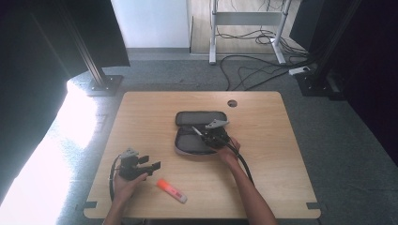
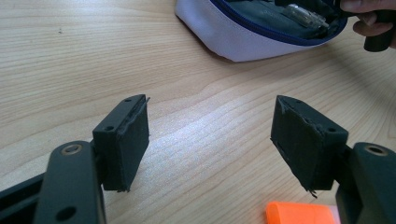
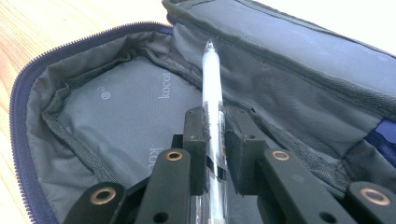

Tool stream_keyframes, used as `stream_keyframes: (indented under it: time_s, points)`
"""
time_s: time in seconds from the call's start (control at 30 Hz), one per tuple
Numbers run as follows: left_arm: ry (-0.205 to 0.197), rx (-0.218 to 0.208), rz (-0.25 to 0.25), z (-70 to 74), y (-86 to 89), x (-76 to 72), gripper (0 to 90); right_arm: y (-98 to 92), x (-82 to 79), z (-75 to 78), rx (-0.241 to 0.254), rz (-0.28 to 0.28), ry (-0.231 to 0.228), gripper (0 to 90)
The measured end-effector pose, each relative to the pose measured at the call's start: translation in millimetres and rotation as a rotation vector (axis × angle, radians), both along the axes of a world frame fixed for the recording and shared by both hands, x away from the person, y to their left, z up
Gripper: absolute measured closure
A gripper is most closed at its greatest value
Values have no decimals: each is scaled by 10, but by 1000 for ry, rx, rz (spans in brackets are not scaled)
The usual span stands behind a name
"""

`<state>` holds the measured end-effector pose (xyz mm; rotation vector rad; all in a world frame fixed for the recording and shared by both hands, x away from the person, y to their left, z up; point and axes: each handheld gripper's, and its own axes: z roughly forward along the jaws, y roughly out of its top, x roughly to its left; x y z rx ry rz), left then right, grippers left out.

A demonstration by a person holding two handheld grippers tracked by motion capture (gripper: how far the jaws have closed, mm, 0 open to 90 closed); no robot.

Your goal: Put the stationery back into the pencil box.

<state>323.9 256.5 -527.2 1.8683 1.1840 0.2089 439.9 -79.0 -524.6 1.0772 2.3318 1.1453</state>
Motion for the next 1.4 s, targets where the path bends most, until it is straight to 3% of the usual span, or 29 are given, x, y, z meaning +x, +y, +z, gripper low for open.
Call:
stream_keyframes:
  time_s: [0.33, 0.7, 0.97, 1.33, 1.4]
  points:
    - [-1, 0, 0, 2, 0, -2, 284, 14, -33, 28, 6, 4, -10, 657]
    - [-3, -2, 3, 6, 5, -3, 284, -30, -158, 112, 97, -26, -22, 510]
    - [-4, -2, 5, 5, 9, -2, 284, -80, -315, 205, 180, -24, -43, 489]
    - [-3, -1, 5, 8, 4, -5, 285, -146, -563, 240, 235, 11, -35, 456]
    - [-4, -1, 4, 9, 4, -5, 284, -153, -625, 245, 224, 17, -46, 454]
